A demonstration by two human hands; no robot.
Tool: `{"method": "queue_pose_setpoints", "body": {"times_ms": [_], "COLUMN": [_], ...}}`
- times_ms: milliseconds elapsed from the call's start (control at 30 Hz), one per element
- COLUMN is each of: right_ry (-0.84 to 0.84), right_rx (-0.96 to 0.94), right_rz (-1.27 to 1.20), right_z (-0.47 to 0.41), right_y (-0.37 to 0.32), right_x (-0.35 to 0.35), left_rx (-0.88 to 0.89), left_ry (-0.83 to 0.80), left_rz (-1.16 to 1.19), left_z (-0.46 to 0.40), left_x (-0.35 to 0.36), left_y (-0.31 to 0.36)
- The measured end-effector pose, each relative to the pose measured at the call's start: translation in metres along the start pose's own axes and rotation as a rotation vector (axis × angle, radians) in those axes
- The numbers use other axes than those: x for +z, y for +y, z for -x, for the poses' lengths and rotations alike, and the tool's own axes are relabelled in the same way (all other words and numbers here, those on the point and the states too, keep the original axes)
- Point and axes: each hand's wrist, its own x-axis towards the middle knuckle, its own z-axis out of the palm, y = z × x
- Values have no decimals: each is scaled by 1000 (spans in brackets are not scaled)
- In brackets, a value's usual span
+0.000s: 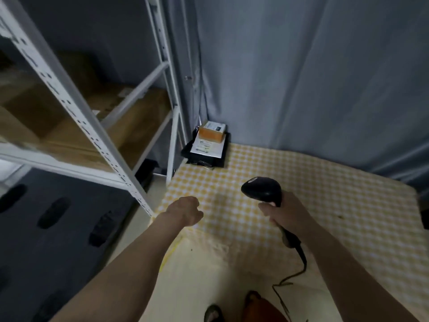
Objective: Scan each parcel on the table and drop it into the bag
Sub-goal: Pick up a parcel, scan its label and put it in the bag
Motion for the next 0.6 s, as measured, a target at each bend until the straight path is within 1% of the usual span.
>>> {"method": "queue_pose_setpoints", "body": {"times_ms": [200,333,467,600], "right_ry": [-25,-55,-67,-57], "right_rx": [-19,-43,-38,-29], "right_rz": [-40,-52,-57,-52], "right_z": [-35,-67,-108,-152], "right_y": [-34,-51,-64,-73], "right_x": [28,43,45,33], "left_rx": [-22,-35,-23,-8], "left_ry": [-4,4,12,15], "left_rz": [99,117,139,119], "left_z": [-12,-31,-66,-115], "left_x": [-9,-24,-49,-81], "left_y": [-37,-52,-50,-39]}}
